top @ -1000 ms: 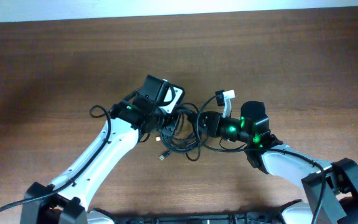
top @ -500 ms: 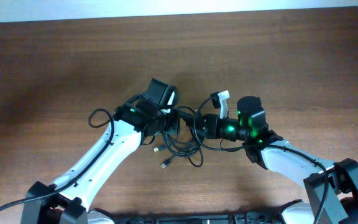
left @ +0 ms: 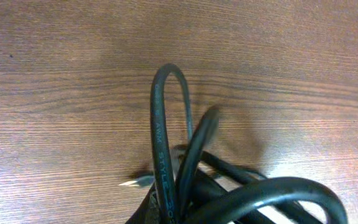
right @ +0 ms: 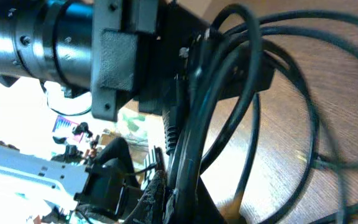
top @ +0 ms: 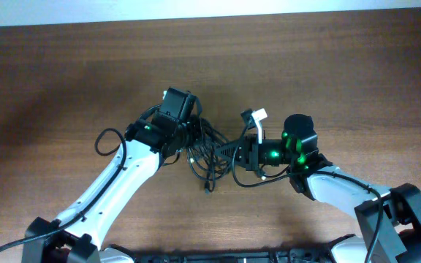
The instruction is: Untangle cables
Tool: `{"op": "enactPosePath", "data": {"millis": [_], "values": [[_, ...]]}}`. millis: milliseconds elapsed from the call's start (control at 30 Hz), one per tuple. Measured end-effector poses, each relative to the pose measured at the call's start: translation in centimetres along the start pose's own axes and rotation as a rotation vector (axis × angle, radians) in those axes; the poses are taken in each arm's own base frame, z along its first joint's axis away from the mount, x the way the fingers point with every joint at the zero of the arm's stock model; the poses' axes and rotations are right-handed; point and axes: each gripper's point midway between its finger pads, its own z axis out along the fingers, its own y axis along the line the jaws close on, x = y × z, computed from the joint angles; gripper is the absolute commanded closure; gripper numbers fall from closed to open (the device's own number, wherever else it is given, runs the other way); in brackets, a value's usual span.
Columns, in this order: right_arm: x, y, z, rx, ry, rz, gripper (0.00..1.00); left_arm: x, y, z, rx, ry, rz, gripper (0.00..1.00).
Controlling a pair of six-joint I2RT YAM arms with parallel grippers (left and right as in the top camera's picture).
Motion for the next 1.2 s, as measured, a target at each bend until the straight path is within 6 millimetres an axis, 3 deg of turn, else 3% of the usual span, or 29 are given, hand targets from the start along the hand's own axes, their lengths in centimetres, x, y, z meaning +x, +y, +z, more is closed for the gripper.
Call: {"op": "enactPosePath", "data": {"millis": [200, 333, 467, 567, 767, 900, 1067, 1200], "values": [[-1.0, -0.2, -0.8, 0.003, -0.033, -0.024, 0.96, -0.2, -0.1, 0.0, 0.002, -0.007, -0.008, 1.0], [-2.7, -1.8, -2.5, 0.061, -0.111, 0.027, 0.86, -0.4, -0.4, -0.2, 0.014, -0.009, -0.022, 1.0], [-4.4, -4.2, -5.3, 0.148, -0.223, 0.111, 0.79, -1.4, 3.0, -0.4, -0.109, -0.046, -0.068, 1.0], [-3.9, -5.9, -6.0, 0.205, -0.238, 0.217, 0.71, -2.2, 3.6, -0.5, -0.132, -0.081, -0.09, 1.0], [-0.6, -8.1, -6.1, 0.282, -0.181, 0.428, 0.54, -3.8, 2.2, -0.5, -0.065, -0.14, -0.124, 1.0], [-0.6, -8.1, -6.1, 0.281, -0.182, 0.424, 0.42, -3.8, 1.3, -0.5, -0.017, -0.131, -0.089, 1.0], [-0.7, -8.1, -6.0, 0.284, -0.184, 0.406, 0.26, -4.4, -1.3, -0.7, 0.118, -0.135, -0.056, 1.0], [-0.6, -8.6, -5.3, 0.328, -0.189, 0.385, 0.18, -3.8, -2.5, -0.8, 0.191, -0.096, -0.048, 1.0]]}}
